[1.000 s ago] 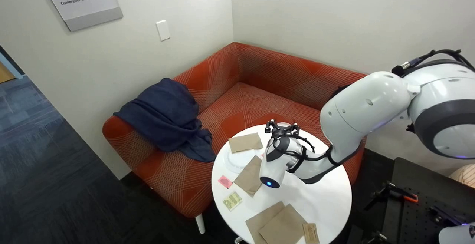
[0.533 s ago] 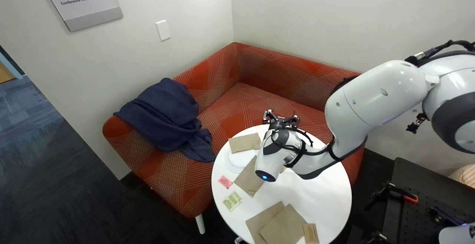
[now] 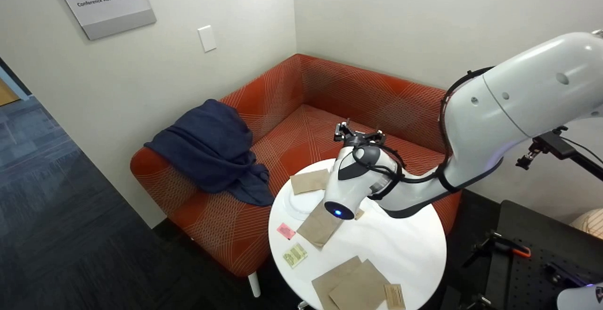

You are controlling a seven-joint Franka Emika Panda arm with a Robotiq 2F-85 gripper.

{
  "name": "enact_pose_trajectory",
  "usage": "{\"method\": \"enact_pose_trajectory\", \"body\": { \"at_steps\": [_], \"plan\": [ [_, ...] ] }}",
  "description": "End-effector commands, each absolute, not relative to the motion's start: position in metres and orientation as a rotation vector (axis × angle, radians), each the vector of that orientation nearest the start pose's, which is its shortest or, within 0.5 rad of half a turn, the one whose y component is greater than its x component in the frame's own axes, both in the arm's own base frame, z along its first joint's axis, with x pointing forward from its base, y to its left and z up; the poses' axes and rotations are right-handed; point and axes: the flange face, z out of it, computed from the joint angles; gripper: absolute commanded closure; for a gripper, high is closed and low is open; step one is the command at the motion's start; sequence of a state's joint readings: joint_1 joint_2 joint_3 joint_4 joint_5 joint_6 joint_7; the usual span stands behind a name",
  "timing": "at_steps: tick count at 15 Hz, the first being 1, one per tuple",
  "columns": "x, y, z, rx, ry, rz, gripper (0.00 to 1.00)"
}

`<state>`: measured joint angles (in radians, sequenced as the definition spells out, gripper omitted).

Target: Put the marker in the cup

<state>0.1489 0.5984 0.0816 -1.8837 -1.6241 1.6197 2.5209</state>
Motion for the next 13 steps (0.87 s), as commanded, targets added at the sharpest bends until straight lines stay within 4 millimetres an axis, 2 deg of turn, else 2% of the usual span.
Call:
{"method": "enact_pose_trajectory", "body": {
  "at_steps": [1,7,8,13],
  "plan": [
    [0.596,0.041,0.264,1.499,-1.137,1.373,0.00],
    [0.588,0.059,0.298,1.546,-1.142,1.330,0.00],
    [0.598,0.057,0.286,1.504,-1.139,1.354,0.00],
    [0.596,0.062,0.291,1.517,-1.137,1.349,0.00]
  ]
}}
